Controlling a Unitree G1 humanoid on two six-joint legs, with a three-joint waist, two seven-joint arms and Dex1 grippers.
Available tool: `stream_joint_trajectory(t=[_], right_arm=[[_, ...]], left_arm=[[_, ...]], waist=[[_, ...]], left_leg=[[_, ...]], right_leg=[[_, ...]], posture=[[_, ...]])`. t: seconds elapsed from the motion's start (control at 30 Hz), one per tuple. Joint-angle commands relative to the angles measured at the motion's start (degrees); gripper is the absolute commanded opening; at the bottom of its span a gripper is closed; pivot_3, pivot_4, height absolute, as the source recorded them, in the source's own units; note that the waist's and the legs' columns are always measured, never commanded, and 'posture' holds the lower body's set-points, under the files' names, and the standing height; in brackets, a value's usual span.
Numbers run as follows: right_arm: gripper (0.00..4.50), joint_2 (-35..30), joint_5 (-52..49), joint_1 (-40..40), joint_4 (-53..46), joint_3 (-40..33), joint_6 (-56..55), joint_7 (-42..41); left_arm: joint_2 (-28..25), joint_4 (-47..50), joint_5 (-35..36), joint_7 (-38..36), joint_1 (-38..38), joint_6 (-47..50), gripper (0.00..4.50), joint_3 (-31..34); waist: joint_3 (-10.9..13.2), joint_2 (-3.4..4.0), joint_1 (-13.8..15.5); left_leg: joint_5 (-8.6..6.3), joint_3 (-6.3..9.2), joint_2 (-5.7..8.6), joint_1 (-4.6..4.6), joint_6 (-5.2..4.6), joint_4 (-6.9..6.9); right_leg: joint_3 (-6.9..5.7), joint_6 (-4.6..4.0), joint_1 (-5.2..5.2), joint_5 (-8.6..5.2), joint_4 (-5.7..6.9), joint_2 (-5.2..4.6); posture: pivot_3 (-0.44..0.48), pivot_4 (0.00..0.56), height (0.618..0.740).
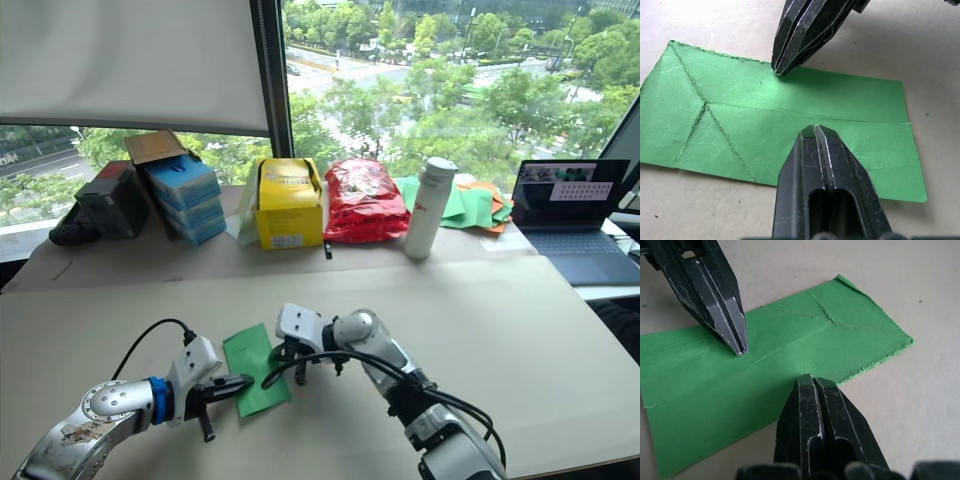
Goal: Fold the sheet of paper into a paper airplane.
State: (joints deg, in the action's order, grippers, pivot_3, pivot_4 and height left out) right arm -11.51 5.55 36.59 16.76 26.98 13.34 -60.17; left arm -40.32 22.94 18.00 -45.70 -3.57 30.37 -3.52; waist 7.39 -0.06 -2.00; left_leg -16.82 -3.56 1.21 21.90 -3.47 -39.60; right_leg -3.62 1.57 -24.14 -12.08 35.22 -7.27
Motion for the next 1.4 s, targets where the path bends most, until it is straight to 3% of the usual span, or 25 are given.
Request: stream_joint_trajectory(t=[0.03,0.6,1.0,1.2,1.4], right_arm=[[0.05,-1.71,0.92,-2.49,-1.19,3.02,3.99,-2.03],[0.05,-9.58,-2.10,-9.51,-16.74,5.05,12.41,-6.37],[0.05,-13.84,-4.23,-10.67,-22.56,7.24,14.11,-8.88],[0.05,-10.72,-10.87,-10.63,-25.36,-1.35,16.05,-4.96],[0.05,-12.91,-21.71,-14.62,-36.89,-12.27,22.67,-2.73]], left_arm=[[-0.43,-0.58,-0.75,-0.13,-0.04,0.44,0.00,-0.79],[-0.75,-1.04,-0.75,-0.49,0.46,0.38,0.00,-1.24],[-0.98,-2.07,-0.95,-1.39,1.17,-0.13,0.00,-1.30],[-1.03,-1.11,0.34,-1.42,1.76,0.21,0.00,0.52],[-2.64,3.60,10.27,-2.88,0.51,5.02,0.00,13.21]], waist=[[0.00,0.00,0.09],[-0.01,-0.02,1.31],[-0.02,-0.04,1.36],[-0.01,-0.05,1.35],[0.29,-0.26,1.40]], left_leg=[[0.00,0.00,0.00,0.00,0.00,0.00],[-0.03,-0.01,-0.02,0.03,-0.12,-0.01],[-0.06,0.00,-0.03,0.06,-0.61,-0.02],[-0.05,0.01,-0.05,0.12,-0.59,-0.02],[0.11,0.06,-0.05,0.55,-0.32,-0.10]], right_leg=[[-0.01,0.00,0.00,0.00,-0.01,0.00],[-0.04,0.00,0.02,0.00,-0.12,-0.01],[-0.07,0.01,0.01,-0.01,-0.18,-0.03],[-0.07,0.01,-0.01,-0.01,-0.18,-0.03],[-0.10,0.01,-0.16,0.00,-0.14,-0.06]], posture=[[0.000,0.150,0.740],[0.000,0.150,0.740],[0.000,0.150,0.740],[0.000,0.150,0.740],[0.000,0.150,0.740]])
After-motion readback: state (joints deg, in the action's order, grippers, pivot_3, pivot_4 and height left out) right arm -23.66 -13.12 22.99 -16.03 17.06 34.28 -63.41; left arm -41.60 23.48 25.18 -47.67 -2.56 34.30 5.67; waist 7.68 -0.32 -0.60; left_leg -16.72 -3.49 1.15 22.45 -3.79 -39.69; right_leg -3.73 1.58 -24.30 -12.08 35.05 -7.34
